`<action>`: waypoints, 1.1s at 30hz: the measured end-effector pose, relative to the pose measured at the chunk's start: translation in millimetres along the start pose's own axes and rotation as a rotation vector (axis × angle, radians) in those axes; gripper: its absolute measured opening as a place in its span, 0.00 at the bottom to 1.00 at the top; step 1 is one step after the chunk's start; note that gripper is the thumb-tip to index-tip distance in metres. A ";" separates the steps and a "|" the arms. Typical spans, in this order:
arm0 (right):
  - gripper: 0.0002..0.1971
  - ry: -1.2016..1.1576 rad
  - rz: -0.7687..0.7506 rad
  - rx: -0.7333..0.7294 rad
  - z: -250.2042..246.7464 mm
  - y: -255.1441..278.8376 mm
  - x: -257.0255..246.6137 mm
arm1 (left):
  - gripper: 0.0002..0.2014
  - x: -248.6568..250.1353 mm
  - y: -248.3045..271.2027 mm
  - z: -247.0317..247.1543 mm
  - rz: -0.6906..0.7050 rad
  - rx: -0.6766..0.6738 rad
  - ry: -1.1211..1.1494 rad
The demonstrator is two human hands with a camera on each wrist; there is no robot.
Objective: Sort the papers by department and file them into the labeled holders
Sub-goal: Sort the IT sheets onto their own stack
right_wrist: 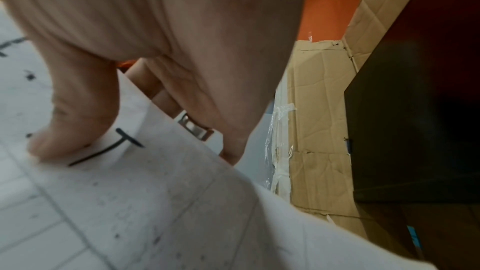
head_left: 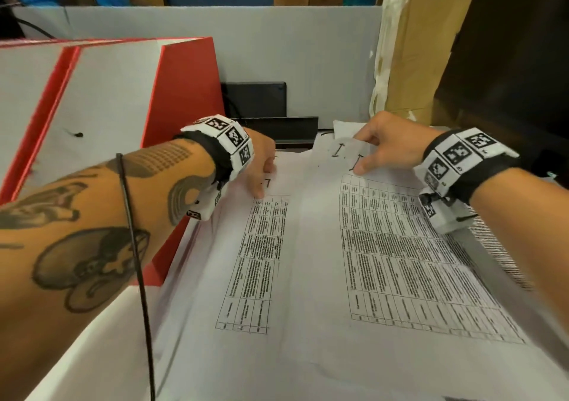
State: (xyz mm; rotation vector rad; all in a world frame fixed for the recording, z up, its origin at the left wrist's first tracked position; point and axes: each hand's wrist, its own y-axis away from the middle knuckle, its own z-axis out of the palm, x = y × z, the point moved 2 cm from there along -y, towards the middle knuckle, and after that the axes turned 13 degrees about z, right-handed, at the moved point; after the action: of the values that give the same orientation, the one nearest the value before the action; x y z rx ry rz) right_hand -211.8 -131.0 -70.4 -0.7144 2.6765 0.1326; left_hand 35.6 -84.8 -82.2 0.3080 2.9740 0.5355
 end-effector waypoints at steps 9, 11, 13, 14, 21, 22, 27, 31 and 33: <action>0.14 -0.029 0.013 -0.008 1.2 -0.5 -1.3 | 0.17 1.9 8.7 -15.6 -0.020 0.137 -0.067; 0.14 -0.014 0.015 0.007 1.1 -2.4 -3.1 | 0.18 2.1 9.7 -16.8 -0.015 0.140 -0.090; 0.13 0.011 0.030 0.019 0.9 -3.6 -5.2 | 0.18 2.3 10.2 -16.7 -0.015 0.157 -0.105; 0.12 0.023 0.038 0.023 0.5 -3.8 -6.2 | 0.17 1.9 10.6 -16.8 -0.019 0.174 -0.109; 0.13 0.126 0.068 0.104 -1.4 -1.9 -14.9 | 0.14 1.9 17.3 -31.9 -0.028 0.354 -0.125; 0.13 0.122 0.067 0.108 -0.9 -1.6 -17.3 | 0.11 2.9 19.2 -34.8 -0.012 0.397 -0.100; 0.09 0.055 0.000 0.047 4.5 -0.5 -38.3 | 0.05 14.6 19.9 -40.7 0.167 0.469 0.122; 0.09 0.140 -0.012 0.034 3.4 0.7 -26.6 | 0.04 17.2 21.0 -41.9 0.229 0.416 0.309; 0.12 0.168 0.007 0.046 -0.5 3.2 -15.7 | 0.01 13.4 21.2 -39.4 0.224 0.331 0.363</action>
State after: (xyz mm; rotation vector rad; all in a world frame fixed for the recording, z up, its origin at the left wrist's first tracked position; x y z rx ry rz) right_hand -200.9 -121.0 -64.1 -0.7318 2.8316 0.0130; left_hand 21.0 -75.5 -38.8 0.6416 3.4037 0.1191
